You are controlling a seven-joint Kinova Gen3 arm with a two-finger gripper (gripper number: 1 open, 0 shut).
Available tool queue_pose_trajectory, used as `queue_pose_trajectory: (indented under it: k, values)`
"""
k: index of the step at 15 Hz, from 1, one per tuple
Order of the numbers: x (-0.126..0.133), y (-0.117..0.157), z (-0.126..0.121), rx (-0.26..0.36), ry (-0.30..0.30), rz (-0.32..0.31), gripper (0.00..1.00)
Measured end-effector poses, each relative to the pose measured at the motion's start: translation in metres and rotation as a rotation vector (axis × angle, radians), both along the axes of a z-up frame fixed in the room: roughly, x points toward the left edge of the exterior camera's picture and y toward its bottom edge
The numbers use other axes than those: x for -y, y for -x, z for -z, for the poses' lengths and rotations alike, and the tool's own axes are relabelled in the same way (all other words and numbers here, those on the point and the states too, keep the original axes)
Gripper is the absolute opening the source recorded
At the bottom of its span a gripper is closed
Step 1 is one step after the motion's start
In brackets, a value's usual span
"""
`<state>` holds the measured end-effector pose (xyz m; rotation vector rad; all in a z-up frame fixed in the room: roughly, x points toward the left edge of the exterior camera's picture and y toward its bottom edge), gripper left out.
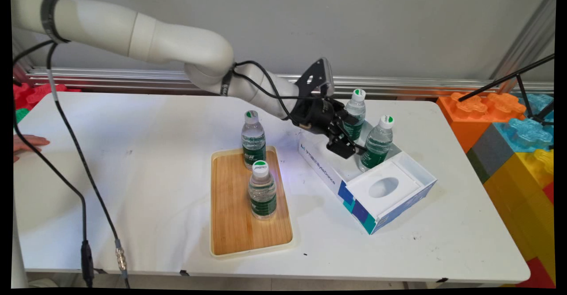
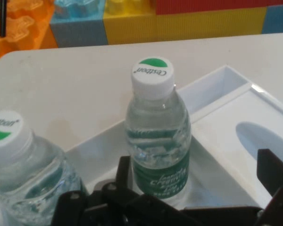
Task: Pick up the green bottle from the white box
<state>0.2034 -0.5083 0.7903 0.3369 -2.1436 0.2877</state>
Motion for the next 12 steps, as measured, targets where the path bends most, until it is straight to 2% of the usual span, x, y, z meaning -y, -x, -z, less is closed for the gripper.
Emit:
queue_pose_trajectory:
  k: [12]
  values:
    - [0.012, 0.032, 0.021, -0.03, 0.013, 0.011, 1.0]
